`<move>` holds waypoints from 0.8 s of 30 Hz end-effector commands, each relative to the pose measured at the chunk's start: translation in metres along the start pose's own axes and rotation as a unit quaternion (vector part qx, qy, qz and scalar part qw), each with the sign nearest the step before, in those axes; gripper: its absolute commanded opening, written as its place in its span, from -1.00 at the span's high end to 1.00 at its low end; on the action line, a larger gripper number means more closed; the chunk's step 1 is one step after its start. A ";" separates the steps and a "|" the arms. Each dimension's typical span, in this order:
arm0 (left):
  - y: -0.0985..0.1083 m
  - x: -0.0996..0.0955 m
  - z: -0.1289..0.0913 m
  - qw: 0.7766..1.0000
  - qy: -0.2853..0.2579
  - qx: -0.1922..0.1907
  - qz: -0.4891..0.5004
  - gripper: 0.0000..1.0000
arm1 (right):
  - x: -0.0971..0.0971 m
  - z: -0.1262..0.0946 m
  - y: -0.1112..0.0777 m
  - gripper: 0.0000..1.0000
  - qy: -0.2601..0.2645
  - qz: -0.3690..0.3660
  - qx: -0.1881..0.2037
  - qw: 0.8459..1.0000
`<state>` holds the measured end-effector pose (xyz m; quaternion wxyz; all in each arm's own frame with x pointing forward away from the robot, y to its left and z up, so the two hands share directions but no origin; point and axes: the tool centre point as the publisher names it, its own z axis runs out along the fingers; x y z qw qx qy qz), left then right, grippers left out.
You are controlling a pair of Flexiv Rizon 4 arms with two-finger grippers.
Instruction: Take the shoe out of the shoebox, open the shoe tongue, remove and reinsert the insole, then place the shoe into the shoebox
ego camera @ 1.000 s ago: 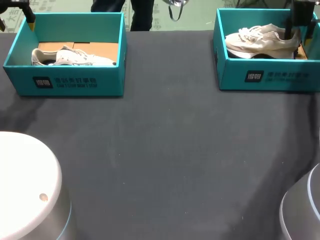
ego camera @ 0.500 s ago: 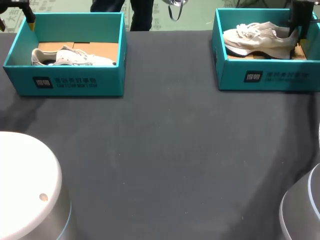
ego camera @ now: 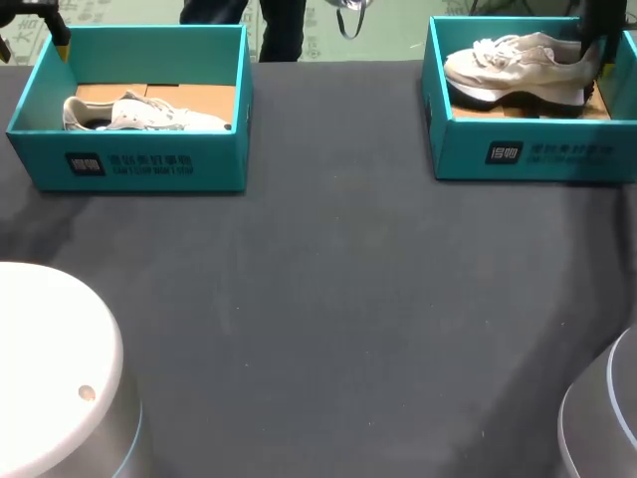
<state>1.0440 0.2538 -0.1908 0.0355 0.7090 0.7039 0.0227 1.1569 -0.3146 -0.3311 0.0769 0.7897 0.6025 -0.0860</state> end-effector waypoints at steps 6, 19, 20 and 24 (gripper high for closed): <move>-0.001 0.000 0.000 1.000 0.001 -0.001 0.000 -1.00 | -0.022 -0.060 -0.013 1.00 -0.012 -0.001 -0.035 0.999; -0.001 0.000 0.000 1.000 0.001 -0.001 0.000 -1.00 | -0.052 -0.118 -0.001 1.00 -0.057 -0.002 -0.047 0.997; -0.001 0.000 0.000 1.000 0.001 -0.001 0.000 -1.00 | -0.053 -0.123 -0.001 1.00 -0.055 -0.002 -0.047 0.997; -0.001 0.000 0.000 1.000 0.001 -0.001 0.000 -1.00 | -0.049 -0.140 -0.010 1.00 -0.047 -0.007 -0.045 0.998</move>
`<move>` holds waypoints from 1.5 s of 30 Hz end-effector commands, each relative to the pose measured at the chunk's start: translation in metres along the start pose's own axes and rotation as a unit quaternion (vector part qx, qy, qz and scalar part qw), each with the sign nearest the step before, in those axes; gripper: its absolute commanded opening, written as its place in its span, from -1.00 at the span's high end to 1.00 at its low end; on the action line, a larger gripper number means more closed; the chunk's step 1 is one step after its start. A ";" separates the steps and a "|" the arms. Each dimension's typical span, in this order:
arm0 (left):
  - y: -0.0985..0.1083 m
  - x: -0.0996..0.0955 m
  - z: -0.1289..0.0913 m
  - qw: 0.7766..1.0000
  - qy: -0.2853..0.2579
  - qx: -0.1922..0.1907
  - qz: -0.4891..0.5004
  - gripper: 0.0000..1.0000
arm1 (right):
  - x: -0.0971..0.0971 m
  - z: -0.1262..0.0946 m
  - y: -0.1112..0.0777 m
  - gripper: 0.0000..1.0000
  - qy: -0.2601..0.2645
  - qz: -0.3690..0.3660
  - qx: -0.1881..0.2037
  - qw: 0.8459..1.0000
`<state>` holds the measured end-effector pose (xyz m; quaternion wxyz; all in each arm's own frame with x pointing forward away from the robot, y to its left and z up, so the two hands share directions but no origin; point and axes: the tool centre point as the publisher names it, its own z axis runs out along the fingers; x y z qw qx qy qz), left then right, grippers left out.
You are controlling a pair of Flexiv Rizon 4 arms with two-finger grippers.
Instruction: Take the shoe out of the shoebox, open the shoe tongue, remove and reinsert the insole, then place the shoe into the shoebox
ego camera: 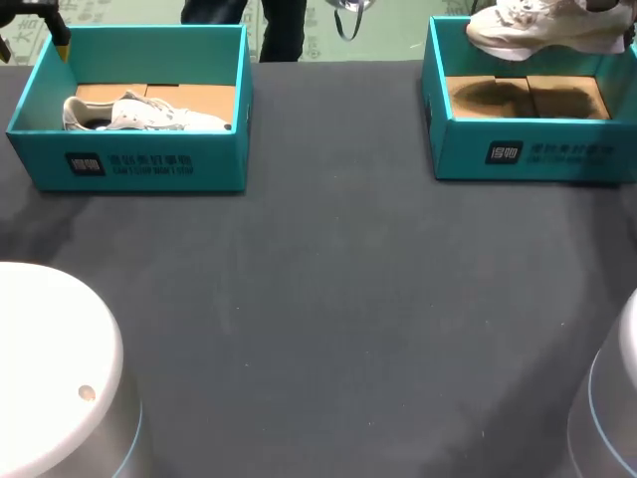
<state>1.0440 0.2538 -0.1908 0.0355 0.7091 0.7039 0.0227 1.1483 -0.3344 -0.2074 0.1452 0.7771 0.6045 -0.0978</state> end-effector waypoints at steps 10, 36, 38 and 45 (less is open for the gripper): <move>-0.001 0.000 0.000 1.000 0.001 -0.001 0.000 -1.00 | 0.023 -0.071 -0.057 1.00 0.023 -0.017 0.002 1.000; -0.001 0.000 0.000 1.000 0.001 -0.001 0.000 -1.00 | 0.103 -0.112 -0.290 1.00 0.028 -0.003 0.002 1.000; -0.001 0.000 0.000 1.000 0.001 -0.001 0.000 -1.00 | 0.105 -0.113 -0.311 1.00 0.027 -0.002 0.004 1.000; -0.001 0.000 0.000 1.000 0.001 -0.001 0.000 -1.00 | 0.120 -0.114 -0.376 1.00 0.020 -0.014 0.008 1.000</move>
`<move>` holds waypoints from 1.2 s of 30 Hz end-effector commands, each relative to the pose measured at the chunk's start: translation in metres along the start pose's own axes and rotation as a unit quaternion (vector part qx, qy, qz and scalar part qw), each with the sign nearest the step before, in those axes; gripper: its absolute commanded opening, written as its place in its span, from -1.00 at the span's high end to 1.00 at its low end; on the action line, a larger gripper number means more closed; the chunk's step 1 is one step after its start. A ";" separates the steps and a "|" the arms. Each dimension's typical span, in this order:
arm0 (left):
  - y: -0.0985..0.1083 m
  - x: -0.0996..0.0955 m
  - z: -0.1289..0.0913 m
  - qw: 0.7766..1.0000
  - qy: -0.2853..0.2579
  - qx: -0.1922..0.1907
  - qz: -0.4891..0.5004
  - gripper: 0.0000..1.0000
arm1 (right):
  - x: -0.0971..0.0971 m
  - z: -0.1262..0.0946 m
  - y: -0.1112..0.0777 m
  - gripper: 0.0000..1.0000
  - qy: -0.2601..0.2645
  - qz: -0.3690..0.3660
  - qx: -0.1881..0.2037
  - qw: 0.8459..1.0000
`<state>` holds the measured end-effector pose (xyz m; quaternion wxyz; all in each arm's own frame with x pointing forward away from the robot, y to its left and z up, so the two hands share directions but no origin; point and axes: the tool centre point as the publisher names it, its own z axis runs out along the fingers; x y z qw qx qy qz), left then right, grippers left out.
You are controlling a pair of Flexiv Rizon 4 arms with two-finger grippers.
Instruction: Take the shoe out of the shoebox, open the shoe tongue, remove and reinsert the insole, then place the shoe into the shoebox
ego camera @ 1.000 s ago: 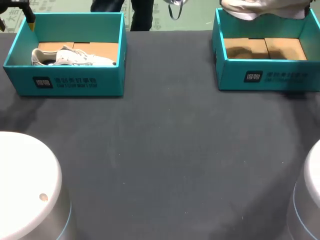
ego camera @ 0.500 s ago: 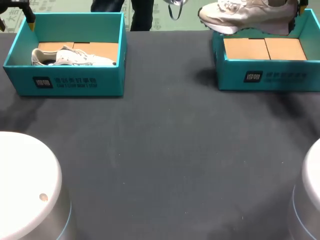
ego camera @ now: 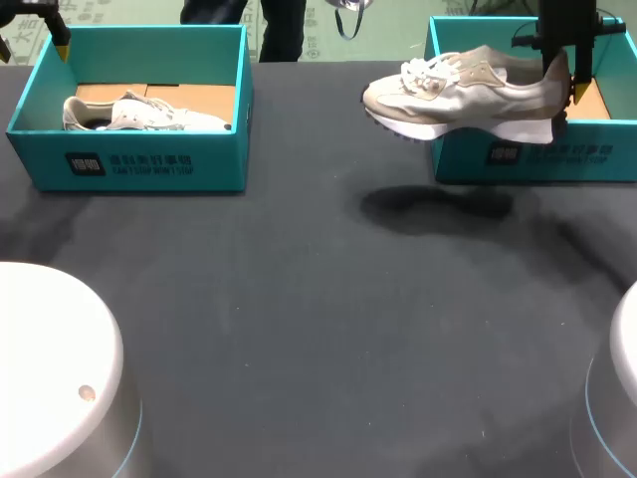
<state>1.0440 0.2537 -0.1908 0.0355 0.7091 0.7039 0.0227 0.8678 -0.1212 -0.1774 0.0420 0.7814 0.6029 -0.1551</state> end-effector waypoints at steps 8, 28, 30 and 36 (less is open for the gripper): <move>-0.001 0.000 0.000 1.000 0.001 -0.001 0.000 -1.00 | 0.026 0.015 -0.106 1.00 0.006 -0.005 -0.097 0.995; -0.001 0.000 0.000 1.000 0.001 -0.001 0.000 -1.00 | 0.064 0.024 -0.141 1.00 0.000 -0.008 -0.102 0.995; -0.001 0.000 0.000 1.000 0.001 -0.001 0.000 -1.00 | 0.073 0.026 -0.153 1.00 0.000 -0.009 -0.111 0.994; -0.001 0.000 0.000 1.000 0.001 -0.001 0.000 -1.00 | 0.100 0.045 -0.176 1.00 -0.001 -0.011 -0.115 0.993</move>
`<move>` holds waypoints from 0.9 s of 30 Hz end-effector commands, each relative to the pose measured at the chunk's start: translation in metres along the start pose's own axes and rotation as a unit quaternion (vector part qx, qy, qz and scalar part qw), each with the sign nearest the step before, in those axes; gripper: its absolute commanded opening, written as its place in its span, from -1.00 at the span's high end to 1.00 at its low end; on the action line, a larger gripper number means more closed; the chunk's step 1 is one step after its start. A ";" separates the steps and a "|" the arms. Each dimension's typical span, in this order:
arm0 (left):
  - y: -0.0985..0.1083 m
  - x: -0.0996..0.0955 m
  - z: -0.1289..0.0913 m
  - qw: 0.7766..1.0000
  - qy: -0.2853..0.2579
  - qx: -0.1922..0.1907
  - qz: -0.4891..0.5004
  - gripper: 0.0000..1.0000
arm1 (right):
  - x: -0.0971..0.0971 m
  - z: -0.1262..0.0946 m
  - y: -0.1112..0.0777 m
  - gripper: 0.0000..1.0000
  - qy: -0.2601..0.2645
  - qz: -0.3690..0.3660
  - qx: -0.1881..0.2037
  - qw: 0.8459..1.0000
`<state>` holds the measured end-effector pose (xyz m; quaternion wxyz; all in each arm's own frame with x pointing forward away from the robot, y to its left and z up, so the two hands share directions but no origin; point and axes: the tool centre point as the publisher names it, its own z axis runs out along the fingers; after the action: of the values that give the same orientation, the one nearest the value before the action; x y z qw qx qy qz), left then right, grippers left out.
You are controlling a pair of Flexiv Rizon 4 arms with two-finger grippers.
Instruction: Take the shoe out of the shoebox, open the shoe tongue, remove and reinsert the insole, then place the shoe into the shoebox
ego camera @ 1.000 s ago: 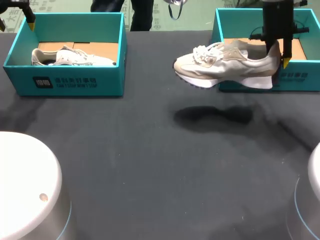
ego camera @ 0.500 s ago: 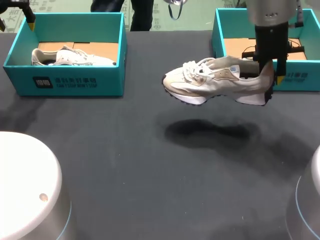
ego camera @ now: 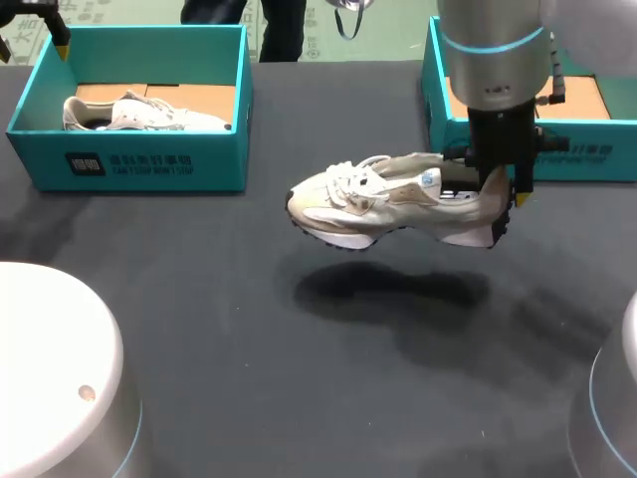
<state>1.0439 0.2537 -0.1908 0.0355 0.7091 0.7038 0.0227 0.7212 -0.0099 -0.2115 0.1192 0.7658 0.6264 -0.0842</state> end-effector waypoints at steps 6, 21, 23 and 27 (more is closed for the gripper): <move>-0.001 0.000 0.000 1.000 0.001 -0.001 0.000 -1.00 | 0.035 0.025 -0.025 1.00 0.005 -0.012 0.005 1.000; -0.001 0.000 0.000 1.000 0.001 -0.001 0.000 -1.00 | 0.062 0.053 -0.033 1.00 -0.006 -0.036 -0.002 0.999; -0.001 0.000 0.000 1.000 0.001 -0.001 0.000 -1.00 | 0.071 0.066 -0.035 1.00 -0.002 -0.039 0.002 0.999; -0.001 0.000 0.000 1.000 0.001 -0.001 0.000 -1.00 | 0.079 0.076 -0.038 1.00 0.003 -0.039 0.006 0.999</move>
<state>1.0439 0.2539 -0.1908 0.0355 0.7090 0.7039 0.0227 0.6956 0.0377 -0.2923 0.1120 0.7415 0.6561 -0.0852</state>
